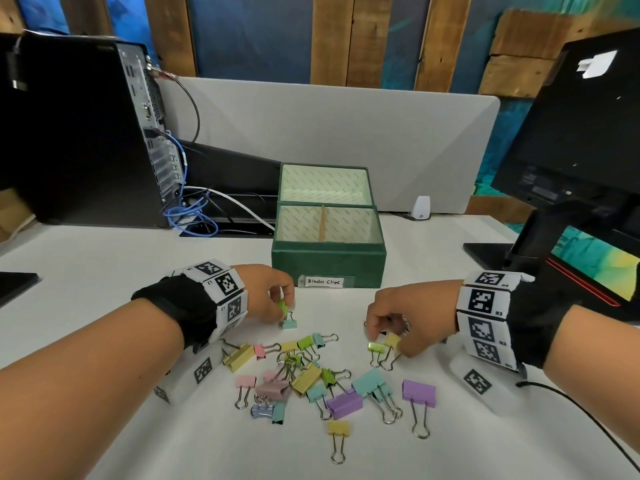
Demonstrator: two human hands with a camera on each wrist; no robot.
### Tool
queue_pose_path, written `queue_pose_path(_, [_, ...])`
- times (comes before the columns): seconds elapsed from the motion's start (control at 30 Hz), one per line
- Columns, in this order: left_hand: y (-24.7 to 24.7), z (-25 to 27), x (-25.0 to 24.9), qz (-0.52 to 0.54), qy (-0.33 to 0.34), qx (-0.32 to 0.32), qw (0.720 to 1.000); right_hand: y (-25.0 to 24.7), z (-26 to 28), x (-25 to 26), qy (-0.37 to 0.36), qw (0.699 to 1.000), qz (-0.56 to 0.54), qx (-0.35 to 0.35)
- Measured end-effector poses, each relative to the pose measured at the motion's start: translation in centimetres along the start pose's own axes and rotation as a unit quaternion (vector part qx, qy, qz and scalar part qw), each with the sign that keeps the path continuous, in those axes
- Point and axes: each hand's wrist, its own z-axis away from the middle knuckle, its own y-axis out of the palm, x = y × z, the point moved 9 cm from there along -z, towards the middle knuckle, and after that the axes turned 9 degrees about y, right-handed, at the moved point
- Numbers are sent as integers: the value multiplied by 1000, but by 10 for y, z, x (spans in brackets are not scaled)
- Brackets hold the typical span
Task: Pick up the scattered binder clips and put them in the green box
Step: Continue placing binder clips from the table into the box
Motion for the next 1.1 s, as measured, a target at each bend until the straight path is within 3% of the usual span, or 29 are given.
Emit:
queue_pose_path(0.17, [-1,0,-2,0,2,3,1000,6,-2,1,0,997,74,7])
queue_pose_path(0.3, [-4,2,-4,4,7,-12,1000,2,-9,6,-6,998,67,-7])
queue_pose_path(0.63, [-29,9,-10,82,54,-126,987,-5,-25,8,26,998,48,-6])
queue_pose_path(0.9, [-54,17,-4,67,48,-242,967,-17,-28,15,24,995,92,19])
queue_pose_path(1.0, [-57,19,-2,57,39,-252,965,-42,-31,10,35,998,42,-30])
queue_pose_path(1.1, [-59,20,-1,48,37,-258,964,-87,-34,8,36,988,-63,-137])
